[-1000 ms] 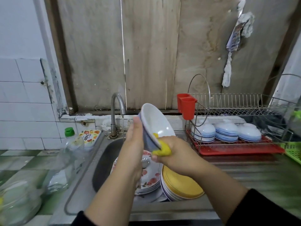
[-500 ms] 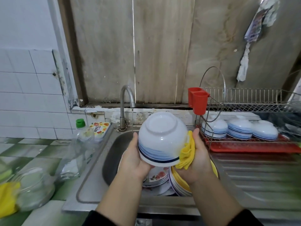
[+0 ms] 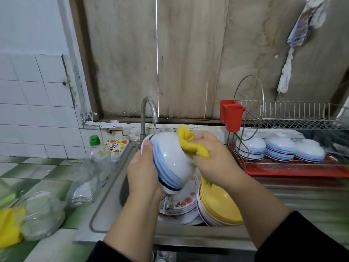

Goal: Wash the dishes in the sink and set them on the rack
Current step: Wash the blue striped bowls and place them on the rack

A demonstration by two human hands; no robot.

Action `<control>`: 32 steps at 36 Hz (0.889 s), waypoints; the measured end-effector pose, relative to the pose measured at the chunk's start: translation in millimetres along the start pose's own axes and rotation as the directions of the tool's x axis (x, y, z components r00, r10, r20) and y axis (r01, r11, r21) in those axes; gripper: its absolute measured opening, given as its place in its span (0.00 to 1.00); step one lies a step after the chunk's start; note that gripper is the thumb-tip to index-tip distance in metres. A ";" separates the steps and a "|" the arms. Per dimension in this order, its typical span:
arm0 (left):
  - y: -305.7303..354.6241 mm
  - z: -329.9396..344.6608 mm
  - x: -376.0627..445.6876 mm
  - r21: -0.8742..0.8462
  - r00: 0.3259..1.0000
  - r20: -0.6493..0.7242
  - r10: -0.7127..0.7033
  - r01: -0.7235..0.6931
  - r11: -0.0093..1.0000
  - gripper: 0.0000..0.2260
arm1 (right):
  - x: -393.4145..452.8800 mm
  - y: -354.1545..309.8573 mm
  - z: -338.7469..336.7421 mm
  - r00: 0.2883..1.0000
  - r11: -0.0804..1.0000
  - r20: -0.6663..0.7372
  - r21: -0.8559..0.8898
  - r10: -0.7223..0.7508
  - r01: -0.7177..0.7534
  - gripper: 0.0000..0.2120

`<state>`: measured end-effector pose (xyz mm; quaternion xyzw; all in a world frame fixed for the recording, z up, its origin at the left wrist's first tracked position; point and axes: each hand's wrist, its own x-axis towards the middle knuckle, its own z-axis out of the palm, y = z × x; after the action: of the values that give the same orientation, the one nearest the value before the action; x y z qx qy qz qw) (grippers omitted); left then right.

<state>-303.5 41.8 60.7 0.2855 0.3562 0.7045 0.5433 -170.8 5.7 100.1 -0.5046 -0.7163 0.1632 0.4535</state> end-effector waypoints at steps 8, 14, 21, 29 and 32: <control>11.4 2.4 -8.1 0.089 0.996 0.028 0.083 -0.086 0.992 0.09 | -0.3 13.4 -21.5 0.994 0.919 0.108 -0.395 0.030 0.015 0.23; 21.0 10.3 -1.8 0.141 0.994 -0.002 0.105 -0.103 0.985 0.11 | -2.2 -25.5 -21.1 0.991 0.993 0.130 -0.115 0.026 -0.011 0.12; 23.6 5.7 -4.0 0.289 0.991 0.003 0.137 -0.133 0.948 0.12 | 2.2 -10.6 -39.9 0.923 0.898 0.059 0.214 0.381 -0.384 0.11; 31.8 19.0 -26.4 0.576 0.941 0.180 0.285 -0.336 0.745 0.18 | 14.7 -26.1 -11.9 0.970 0.867 0.234 -0.493 0.063 0.063 0.38; 33.1 18.3 -29.3 0.576 0.941 0.228 0.248 -0.336 0.745 0.18 | 29.0 -22.9 -19.1 0.980 0.933 0.195 -0.357 0.031 0.041 0.31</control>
<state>-300.4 11.8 97.8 0.5442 0.4757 0.6079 0.3287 -170.7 16.7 140.3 -0.5585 -0.7767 0.0776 0.2808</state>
